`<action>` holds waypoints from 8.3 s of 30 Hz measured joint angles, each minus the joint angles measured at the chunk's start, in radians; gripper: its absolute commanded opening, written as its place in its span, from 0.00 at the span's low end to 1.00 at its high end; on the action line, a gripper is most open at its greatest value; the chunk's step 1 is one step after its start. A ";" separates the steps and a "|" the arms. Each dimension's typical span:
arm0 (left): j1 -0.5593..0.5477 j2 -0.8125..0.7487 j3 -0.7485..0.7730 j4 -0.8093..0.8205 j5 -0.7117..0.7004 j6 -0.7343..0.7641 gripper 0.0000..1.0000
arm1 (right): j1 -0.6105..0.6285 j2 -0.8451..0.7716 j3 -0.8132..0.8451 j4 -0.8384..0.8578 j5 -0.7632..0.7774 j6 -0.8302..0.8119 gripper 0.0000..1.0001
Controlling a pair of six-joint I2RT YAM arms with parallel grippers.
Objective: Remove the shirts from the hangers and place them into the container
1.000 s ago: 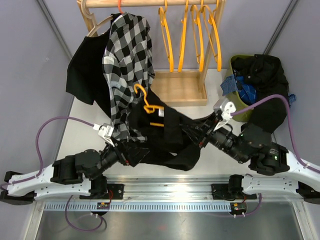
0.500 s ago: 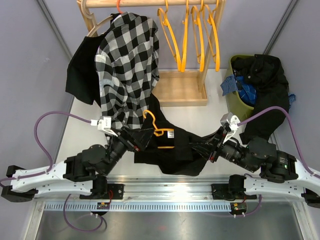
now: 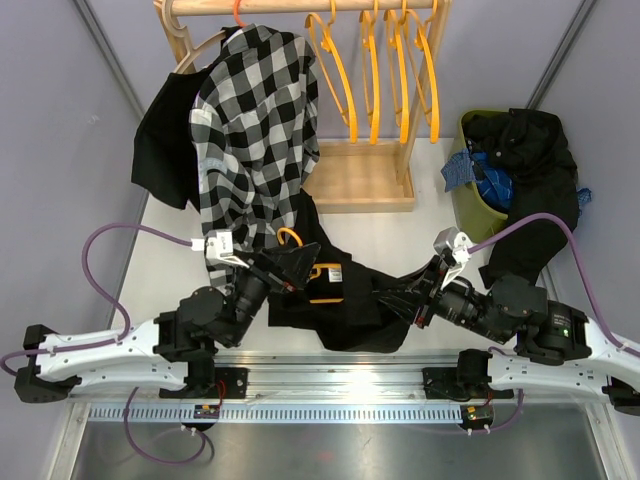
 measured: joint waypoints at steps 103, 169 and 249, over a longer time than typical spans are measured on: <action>0.345 -0.121 -0.004 -0.026 0.592 0.013 0.00 | 0.008 0.011 -0.068 -0.264 0.085 0.124 0.51; 0.347 -0.301 0.034 -0.571 0.679 -0.039 0.99 | 0.010 0.008 0.323 -0.343 0.011 -0.110 0.00; 0.348 -0.546 -0.111 -0.929 0.549 -0.193 0.99 | -0.459 1.143 1.206 0.049 0.346 -0.401 0.00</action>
